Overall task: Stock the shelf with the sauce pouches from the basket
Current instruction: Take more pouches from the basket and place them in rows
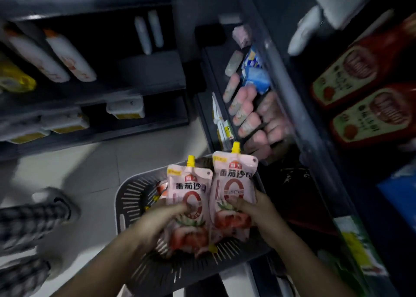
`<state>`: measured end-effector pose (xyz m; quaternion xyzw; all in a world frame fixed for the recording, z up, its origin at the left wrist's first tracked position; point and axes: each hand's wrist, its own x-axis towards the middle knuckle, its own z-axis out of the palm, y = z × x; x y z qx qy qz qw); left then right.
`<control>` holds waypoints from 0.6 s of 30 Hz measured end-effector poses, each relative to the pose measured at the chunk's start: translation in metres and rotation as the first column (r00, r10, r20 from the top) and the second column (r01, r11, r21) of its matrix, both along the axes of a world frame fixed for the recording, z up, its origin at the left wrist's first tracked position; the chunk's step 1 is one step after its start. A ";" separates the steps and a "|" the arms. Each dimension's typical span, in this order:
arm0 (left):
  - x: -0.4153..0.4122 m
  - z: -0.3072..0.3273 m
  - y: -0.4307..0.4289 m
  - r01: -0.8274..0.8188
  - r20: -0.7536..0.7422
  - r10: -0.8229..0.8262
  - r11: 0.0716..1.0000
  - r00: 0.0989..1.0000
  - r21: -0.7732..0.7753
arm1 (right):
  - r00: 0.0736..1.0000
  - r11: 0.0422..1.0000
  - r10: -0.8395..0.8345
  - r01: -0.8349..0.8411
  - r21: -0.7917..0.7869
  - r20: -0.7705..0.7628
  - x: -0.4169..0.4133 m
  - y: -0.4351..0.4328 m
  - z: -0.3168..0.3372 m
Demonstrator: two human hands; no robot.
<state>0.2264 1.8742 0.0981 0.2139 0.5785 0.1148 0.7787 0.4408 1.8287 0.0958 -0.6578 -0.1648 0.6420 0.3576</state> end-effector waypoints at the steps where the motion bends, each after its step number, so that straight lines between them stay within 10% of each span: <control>1: 0.000 0.017 0.003 -0.016 0.028 0.016 0.999 0.999 0.028 | 0.998 0.998 -0.030 0.033 0.047 -0.059 0.001 0.003 0.016; 7: 0.007 0.133 0.026 -0.069 0.192 0.014 0.957 0.981 0.283 | 0.941 0.948 0.003 0.105 0.301 -0.338 0.000 0.034 0.122; 18: -0.019 0.296 0.020 -0.079 0.316 -0.187 0.738 0.930 0.670 | 1.000 0.781 0.016 -0.007 0.625 -0.009 -0.027 -0.015 0.303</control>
